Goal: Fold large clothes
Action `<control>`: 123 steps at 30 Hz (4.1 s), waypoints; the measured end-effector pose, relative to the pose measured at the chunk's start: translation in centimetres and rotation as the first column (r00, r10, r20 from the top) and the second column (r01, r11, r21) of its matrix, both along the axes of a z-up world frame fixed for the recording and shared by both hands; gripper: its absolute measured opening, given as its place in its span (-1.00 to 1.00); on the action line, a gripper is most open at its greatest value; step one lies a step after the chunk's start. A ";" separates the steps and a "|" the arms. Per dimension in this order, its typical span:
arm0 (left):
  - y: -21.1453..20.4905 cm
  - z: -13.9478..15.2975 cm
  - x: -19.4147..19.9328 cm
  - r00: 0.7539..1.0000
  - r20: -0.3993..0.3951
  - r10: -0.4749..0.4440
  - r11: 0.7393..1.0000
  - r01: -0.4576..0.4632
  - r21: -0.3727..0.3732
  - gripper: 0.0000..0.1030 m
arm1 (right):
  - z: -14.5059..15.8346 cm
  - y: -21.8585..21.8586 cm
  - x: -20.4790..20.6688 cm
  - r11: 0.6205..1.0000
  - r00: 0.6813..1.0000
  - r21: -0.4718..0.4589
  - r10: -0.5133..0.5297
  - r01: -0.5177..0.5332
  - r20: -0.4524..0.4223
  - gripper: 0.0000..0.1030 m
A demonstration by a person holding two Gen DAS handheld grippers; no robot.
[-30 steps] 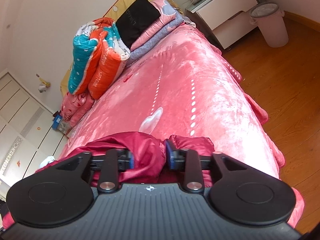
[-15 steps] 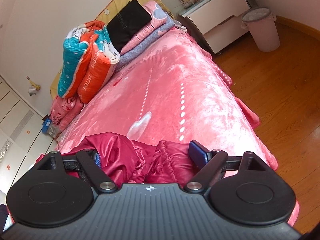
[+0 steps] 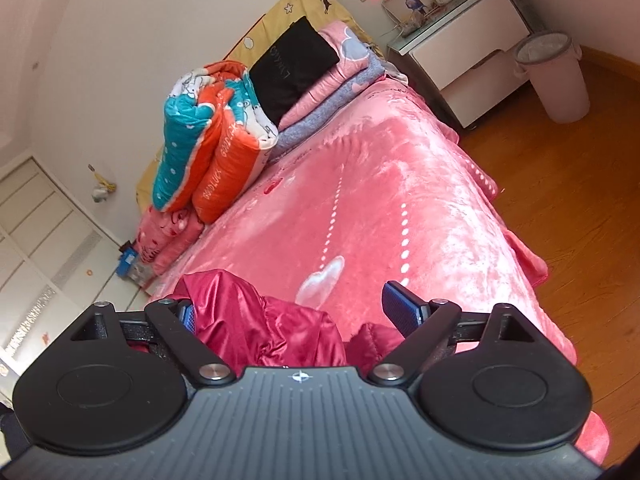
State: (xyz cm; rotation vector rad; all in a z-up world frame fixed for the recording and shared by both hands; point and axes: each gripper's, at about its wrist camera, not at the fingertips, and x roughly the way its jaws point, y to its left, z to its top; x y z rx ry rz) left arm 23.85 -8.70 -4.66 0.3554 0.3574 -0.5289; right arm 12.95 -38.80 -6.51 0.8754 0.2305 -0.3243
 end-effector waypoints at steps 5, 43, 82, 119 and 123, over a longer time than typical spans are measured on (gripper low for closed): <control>-2.0 -2.3 3.1 0.996 -0.043 0.081 0.996 -0.079 0.035 0.89 | 0.4 -0.4 -0.3 1.000 0.999 0.008 0.016 -0.017 0.035 1.00; -0.4 -6.4 6.1 0.934 -0.042 0.355 0.935 -0.356 0.004 0.86 | 1.5 0.6 1.2 0.984 0.972 -0.171 0.014 -0.055 -0.235 1.00; -0.6 -1.9 8.9 0.937 -0.091 0.338 0.930 -0.347 -0.120 0.70 | 1.8 6.8 1.8 0.861 0.961 -0.429 0.259 -0.274 -0.096 1.00; 0.3 -7.2 14.7 0.897 -0.287 0.337 0.921 -0.378 -0.098 0.88 | -7.0 6.3 9.2 0.873 0.904 -0.430 0.026 -0.228 -0.426 1.00; 4.1 -3.1 10.7 0.913 -0.256 0.316 0.913 -0.366 -0.178 0.89 | -6.7 5.2 8.8 0.898 0.910 -0.370 0.075 -0.239 -0.407 1.00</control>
